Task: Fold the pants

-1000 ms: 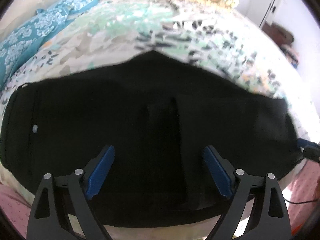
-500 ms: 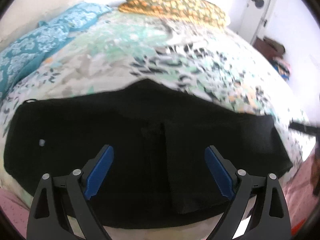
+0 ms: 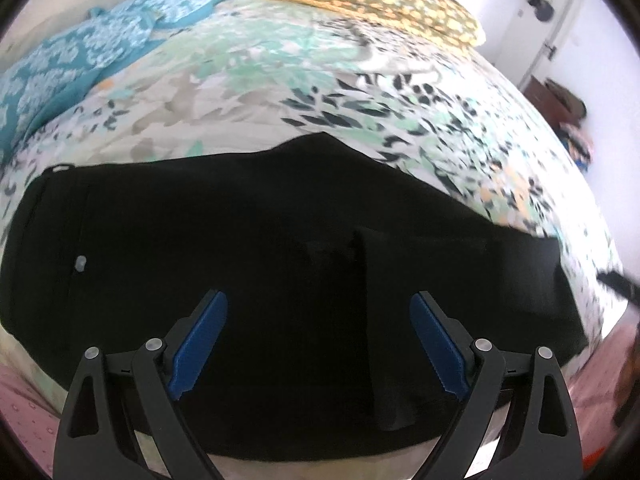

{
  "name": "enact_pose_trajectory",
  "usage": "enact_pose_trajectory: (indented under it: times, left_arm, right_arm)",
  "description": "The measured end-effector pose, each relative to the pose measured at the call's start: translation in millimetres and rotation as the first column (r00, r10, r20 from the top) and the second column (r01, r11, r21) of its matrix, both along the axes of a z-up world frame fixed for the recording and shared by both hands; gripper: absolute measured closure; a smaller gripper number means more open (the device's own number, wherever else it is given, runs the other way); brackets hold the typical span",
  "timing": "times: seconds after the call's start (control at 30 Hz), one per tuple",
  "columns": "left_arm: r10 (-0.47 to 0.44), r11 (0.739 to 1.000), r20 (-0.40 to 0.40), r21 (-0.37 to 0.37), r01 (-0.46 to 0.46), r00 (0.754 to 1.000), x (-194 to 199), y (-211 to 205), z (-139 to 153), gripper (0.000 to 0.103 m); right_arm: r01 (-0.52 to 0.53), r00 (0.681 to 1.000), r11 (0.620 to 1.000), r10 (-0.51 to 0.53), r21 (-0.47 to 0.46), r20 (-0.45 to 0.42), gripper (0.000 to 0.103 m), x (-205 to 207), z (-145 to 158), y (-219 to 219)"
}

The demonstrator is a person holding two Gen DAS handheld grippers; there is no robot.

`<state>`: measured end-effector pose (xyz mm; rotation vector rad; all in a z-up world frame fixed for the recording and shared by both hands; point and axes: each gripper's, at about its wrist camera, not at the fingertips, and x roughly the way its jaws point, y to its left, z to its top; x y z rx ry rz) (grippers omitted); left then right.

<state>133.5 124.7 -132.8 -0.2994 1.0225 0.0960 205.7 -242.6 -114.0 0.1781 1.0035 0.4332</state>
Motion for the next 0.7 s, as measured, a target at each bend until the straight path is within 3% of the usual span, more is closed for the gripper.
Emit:
enact_pose_trajectory:
  times: [0.17, 0.27, 0.33, 0.47, 0.53, 0.63, 0.7]
  left_arm:
    - [0.107, 0.994, 0.012, -0.009, -0.107, 0.994, -5, 27, 5, 0.009]
    - [0.218, 0.975, 0.013, -0.033, -0.218, 0.976, -15, 56, 9, 0.009]
    - [0.297, 0.953, 0.004, -0.066, -0.297, 0.955, -21, 78, 9, 0.009]
    - [0.442, 0.878, -0.057, -0.176, -0.444, 0.895, -38, 119, -2, 0.009]
    - [0.456, 0.868, -0.061, -0.192, -0.459, 0.888, -41, 122, -3, 0.009]
    - [0.423, 0.886, -0.044, -0.188, -0.424, 0.905, -39, 123, 6, 0.009]
    - [0.421, 0.881, -0.007, -0.234, -0.411, 0.907, -39, 141, 21, 0.009]
  right_arm:
    - [0.018, 0.998, 1.000, -0.019, -0.008, -0.060, 0.013, 2, -24, -1]
    - [0.031, 0.998, 0.999, -0.030, 0.010, -0.048, 0.013, 8, -25, -1]
    - [0.024, 0.999, 1.000, -0.023, 0.020, -0.045, 0.013, 8, -25, -1]
    - [0.018, 0.998, 0.999, -0.016, 0.027, -0.061, 0.013, 6, -29, -2]
    - [0.037, 0.997, 0.998, -0.035, 0.042, -0.067, 0.013, 6, -30, -8]
    - [0.079, 0.996, 0.995, -0.075, 0.055, -0.056, 0.013, 5, -25, -19]
    - [0.097, 0.995, 0.994, -0.095, 0.057, -0.038, 0.013, 4, -20, -24]
